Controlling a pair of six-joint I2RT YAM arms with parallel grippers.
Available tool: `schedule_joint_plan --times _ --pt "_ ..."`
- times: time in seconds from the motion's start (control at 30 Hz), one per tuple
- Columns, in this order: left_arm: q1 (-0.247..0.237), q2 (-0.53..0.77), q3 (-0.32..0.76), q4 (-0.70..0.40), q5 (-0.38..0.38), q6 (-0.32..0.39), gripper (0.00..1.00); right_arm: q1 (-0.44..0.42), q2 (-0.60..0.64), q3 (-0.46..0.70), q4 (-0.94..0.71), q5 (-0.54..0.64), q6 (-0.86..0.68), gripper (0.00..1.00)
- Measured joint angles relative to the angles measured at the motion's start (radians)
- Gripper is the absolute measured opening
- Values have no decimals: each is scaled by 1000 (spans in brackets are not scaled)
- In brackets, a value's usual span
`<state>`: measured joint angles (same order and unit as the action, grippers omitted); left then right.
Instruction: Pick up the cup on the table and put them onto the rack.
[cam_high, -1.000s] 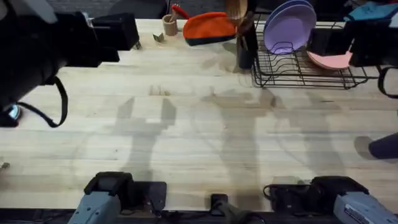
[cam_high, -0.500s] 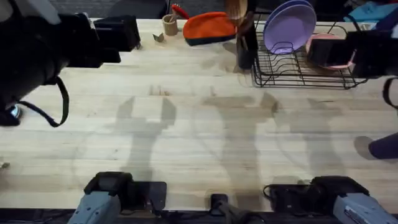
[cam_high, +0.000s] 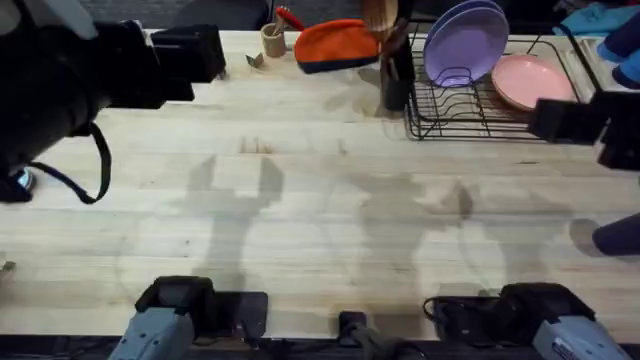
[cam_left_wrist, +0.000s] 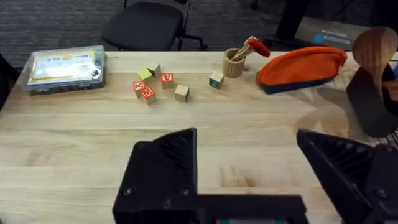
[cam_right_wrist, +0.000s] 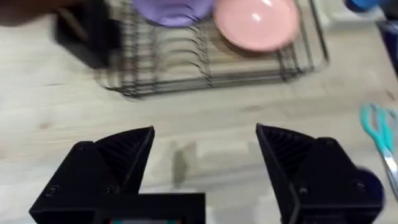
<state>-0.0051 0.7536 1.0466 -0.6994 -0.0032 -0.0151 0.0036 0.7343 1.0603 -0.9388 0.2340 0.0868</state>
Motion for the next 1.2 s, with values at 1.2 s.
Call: schedule_joint_plan --times 1.2 --pt "0 0 0 0 0 0 994 -788 -1 1 -102 320 284 994"
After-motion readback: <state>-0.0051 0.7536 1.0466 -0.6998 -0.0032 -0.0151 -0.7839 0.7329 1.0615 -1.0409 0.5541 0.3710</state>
